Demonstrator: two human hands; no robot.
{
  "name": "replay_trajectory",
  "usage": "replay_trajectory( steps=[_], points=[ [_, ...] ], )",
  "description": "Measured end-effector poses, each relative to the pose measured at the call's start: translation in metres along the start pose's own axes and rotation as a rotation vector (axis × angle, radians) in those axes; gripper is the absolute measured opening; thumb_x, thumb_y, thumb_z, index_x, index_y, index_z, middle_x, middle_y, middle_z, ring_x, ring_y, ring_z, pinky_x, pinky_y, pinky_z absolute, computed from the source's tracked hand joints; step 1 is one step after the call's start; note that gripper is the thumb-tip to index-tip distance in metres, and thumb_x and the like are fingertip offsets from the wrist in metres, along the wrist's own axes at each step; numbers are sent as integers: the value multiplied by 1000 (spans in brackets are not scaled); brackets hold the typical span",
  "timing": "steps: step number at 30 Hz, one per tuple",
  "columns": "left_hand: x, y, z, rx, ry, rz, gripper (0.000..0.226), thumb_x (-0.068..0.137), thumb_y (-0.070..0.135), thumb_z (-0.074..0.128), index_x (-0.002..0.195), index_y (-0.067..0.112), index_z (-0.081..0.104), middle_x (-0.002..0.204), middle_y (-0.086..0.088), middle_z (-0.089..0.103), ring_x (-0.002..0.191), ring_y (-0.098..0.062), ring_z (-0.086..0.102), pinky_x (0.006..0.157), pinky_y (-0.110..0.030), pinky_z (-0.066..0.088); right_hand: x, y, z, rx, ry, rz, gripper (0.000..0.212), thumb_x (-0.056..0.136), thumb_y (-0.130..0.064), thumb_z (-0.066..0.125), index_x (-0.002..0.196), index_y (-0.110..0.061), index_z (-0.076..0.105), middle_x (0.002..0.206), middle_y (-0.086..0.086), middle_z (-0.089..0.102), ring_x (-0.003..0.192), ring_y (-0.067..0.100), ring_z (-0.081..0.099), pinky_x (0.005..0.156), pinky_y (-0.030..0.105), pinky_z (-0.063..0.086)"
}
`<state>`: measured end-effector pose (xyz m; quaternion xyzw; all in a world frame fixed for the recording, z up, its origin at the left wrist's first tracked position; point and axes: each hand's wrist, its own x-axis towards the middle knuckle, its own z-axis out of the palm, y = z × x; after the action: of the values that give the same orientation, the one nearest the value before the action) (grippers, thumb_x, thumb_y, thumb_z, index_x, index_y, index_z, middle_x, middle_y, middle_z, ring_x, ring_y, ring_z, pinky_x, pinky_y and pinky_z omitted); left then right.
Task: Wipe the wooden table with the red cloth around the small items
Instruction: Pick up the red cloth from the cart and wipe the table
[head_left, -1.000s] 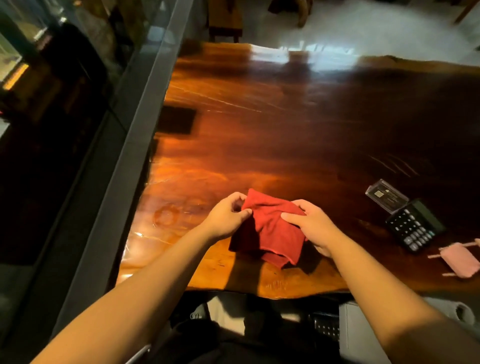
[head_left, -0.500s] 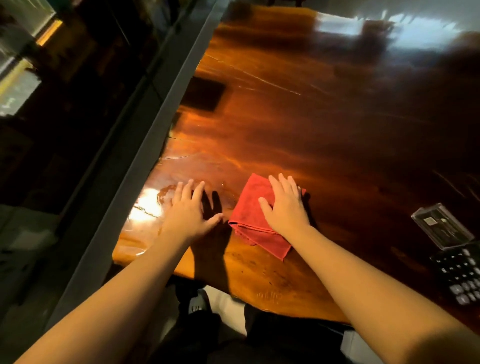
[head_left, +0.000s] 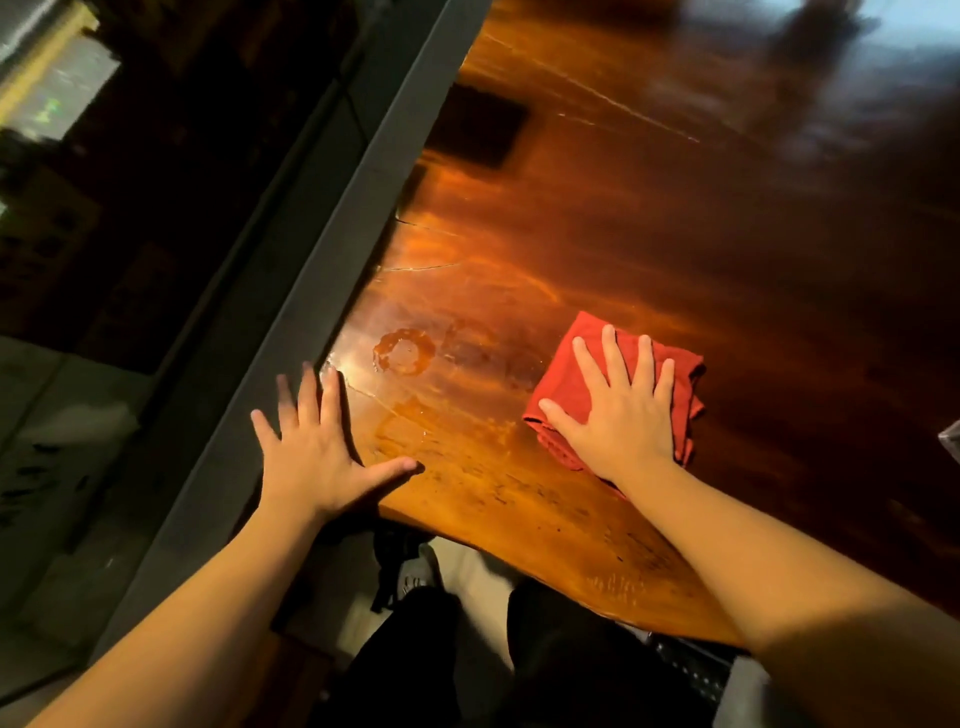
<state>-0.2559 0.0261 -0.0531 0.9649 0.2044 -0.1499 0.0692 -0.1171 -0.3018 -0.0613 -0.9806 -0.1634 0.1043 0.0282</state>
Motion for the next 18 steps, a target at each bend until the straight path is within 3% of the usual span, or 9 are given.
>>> replay_trajectory(
  steps=[9, 18],
  points=[
    [-6, -21, 3, -108, -57, 68, 159, 37, 110, 43, 160, 20, -5, 168, -15, 0, 153, -41, 0, 113, -76, 15, 34, -65, -4, 20, 13, 19, 92, 83, -88, 18, 159, -37, 15, 170, 4, 8, 153, 42, 1, 120, 65, 4],
    [-8, -20, -1, -115, -46, 76, 163, 33, 112, 38, 160, 17, -1, 168, -15, -2, 152, -42, -6, 114, -74, 11, 64, -149, -6, 41, -3, -118, 91, 83, -89, 13, 159, -39, 12, 170, 4, 4, 153, 44, -2, 119, 67, 2]
  ],
)
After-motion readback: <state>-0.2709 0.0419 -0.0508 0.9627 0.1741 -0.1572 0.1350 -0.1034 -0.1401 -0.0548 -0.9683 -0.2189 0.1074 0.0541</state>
